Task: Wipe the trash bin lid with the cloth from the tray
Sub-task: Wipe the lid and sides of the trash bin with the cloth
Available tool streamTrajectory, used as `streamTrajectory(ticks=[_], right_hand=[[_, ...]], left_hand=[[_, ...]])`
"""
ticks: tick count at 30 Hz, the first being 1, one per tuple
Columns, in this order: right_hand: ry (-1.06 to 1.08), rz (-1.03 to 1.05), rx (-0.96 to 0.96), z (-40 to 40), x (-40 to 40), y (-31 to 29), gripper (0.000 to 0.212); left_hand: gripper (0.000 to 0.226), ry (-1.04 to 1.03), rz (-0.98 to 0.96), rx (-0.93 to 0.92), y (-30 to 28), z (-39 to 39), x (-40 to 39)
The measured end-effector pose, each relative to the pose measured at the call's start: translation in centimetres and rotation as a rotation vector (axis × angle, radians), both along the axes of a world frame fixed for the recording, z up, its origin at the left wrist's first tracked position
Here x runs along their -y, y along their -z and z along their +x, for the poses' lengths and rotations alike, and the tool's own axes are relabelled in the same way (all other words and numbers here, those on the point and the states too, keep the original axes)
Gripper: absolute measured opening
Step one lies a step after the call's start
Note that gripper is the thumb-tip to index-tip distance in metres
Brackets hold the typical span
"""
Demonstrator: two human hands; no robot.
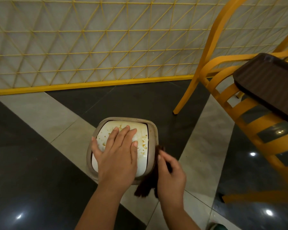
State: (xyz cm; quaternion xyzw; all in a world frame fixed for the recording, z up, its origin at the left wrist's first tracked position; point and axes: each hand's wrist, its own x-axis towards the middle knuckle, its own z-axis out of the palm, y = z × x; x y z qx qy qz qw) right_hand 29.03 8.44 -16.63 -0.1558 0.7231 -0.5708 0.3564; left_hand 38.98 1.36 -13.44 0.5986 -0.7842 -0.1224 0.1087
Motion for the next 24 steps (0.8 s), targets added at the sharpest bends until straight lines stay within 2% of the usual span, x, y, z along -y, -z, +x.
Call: streamTrajectory(ticks=[3, 6, 10, 14, 19, 24], right_hand=[[-0.024, -0.047, -0.08, 1.8, -2.4, -0.6, 0.026], [-0.069, -0.09, -0.169, 0.6, -1.3, -0.9, 0.024], [-0.036, 0.014, -0.026, -1.2, 1.0, 0.6, 0.02], [-0.042, 0.149, 0.032, 0.3, -1.8, 1.1, 0.02], [-0.108, 0.164, -0.003, -1.4, -0.8, 0.8, 0.016], [-0.063, 0.144, 0.022, -2.3, 1.2, 0.3, 0.014]], left_hand=[[0.062, 0.0, -0.003, 0.01, 0.1, 0.0, 0.0], [0.061, 0.011, -0.008, 0.019, 0.2, -0.1, -0.1], [0.06, -0.004, -0.008, 0.007, 0.3, -0.3, -0.1], [0.058, -0.002, 0.0, -0.013, 0.3, -0.2, -0.1], [0.059, 0.005, -0.004, -0.02, 0.3, -0.2, -0.1], [0.061, -0.027, -0.005, -0.016, 0.3, -0.5, -0.4]])
